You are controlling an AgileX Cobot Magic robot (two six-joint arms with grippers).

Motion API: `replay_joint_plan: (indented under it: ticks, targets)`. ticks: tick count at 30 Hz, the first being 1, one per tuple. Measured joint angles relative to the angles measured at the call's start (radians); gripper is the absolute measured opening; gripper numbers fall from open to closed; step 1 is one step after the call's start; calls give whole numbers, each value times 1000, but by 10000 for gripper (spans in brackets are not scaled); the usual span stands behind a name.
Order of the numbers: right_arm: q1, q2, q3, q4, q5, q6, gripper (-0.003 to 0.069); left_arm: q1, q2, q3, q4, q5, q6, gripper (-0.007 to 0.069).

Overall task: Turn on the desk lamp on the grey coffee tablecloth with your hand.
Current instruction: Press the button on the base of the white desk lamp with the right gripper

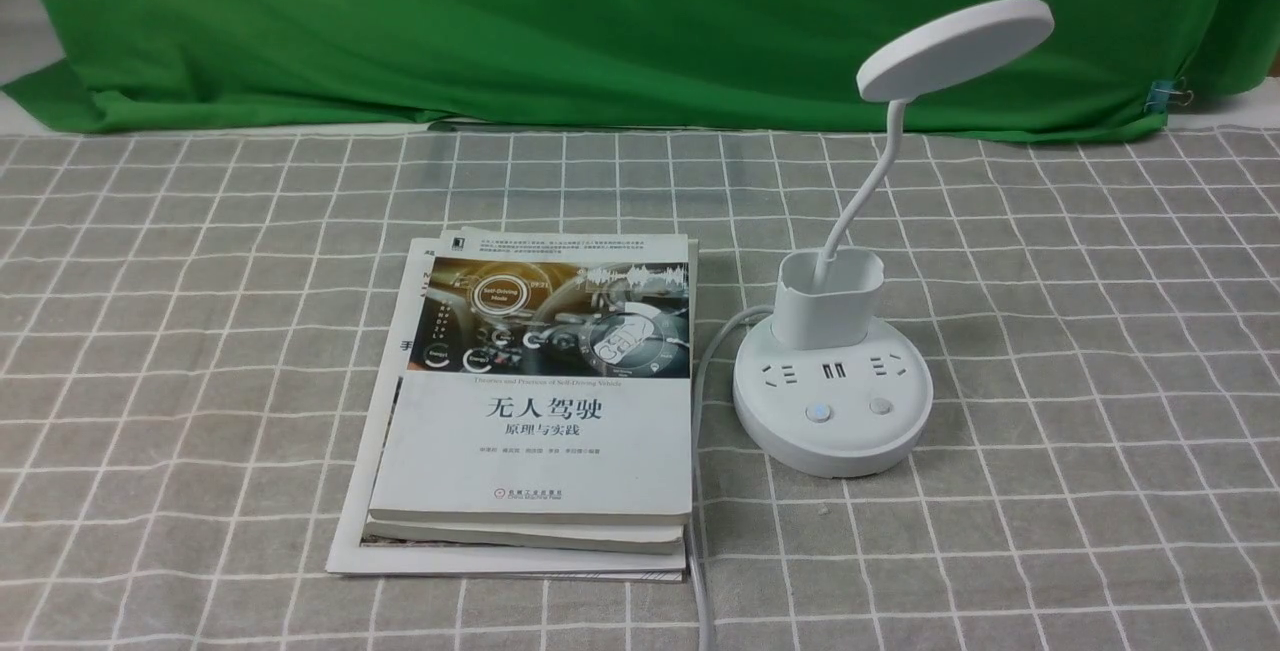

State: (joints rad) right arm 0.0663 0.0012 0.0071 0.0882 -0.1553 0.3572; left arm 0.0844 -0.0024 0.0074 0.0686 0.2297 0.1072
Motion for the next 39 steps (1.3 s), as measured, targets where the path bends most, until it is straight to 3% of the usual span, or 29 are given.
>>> replay_joint_plan:
  ticks: [3, 5, 9, 13, 15, 18, 29, 39]
  targets:
    - [4, 0, 0, 1, -1, 55, 209, 0, 0, 0, 0, 0, 0, 19]
    - [23, 24, -34, 2, 86, 65, 147, 0, 0, 0, 0, 0, 0, 19]
    - [89, 183, -223, 2, 324, -54, 41, 0, 0, 0, 0, 0, 0, 19]
    - [151, 370, -417, 2, 561, -181, 36, 0, 0, 0, 0, 0, 0, 19]
    - [191, 572, -565, 2, 758, -269, 38, 0, 0, 0, 0, 0, 0, 19]
    - [215, 758, -650, 2, 852, -326, 38, 0, 0, 0, 0, 0, 0, 19]
    - [296, 1341, -925, 5, 893, -464, 35, 0, 0, 0, 0, 0, 0, 19]
    - [307, 1680, -1139, 68, 888, -561, 35, 0, 0, 0, 0, 0, 0, 19]
